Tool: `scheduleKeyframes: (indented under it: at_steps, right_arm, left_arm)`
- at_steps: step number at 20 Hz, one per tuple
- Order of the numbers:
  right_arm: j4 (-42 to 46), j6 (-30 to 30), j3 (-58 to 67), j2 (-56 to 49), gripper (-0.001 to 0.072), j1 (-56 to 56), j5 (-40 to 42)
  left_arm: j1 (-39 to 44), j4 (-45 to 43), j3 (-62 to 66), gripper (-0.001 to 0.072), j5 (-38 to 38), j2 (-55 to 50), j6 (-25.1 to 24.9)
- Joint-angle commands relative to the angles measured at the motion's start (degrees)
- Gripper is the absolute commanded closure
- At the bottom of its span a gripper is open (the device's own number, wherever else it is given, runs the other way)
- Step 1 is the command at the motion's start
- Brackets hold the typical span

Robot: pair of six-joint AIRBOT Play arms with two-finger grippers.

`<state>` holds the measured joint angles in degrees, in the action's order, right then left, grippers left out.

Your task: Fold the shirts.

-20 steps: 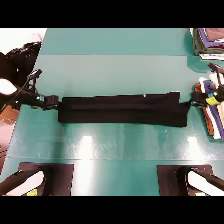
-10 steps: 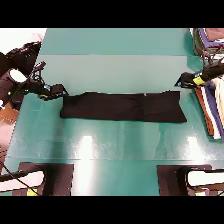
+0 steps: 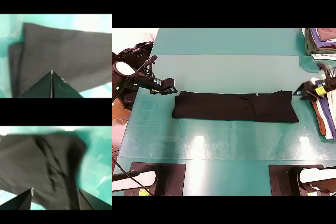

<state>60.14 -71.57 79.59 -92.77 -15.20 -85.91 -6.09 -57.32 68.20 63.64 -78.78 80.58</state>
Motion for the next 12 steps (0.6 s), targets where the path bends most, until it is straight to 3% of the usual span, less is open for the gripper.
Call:
scheduleKeyframes:
  at_steps: [1,4,8,11,12]
  right_arm:
    - [-3.2,6.0,-7.3,-0.1,0.0076,-4.2,2.4]
    - [-8.2,9.4,-10.4,-2.1,0.0078,-5.4,3.4]
    - [-8.2,10.4,-10.4,-6.3,0.0102,-3.0,2.4]
    - [-8.2,11.4,-10.4,-6.8,0.0142,-0.1,3.7]
    - [-8.1,11.8,-10.1,-6.8,0.0209,0.6,3.7]
  left_arm:
    - [0.3,3.9,0.3,0.0672,1.9,-0.1,0.0]
    - [3.1,3.7,0.3,0.0680,1.8,-0.1,-0.1]
    - [9.2,3.7,0.3,0.0681,-1.0,-0.2,0.0]
    - [13.9,3.7,0.3,0.0681,-2.1,-0.2,0.1]
    - [15.2,3.7,0.3,0.0681,-2.5,-0.3,0.5]
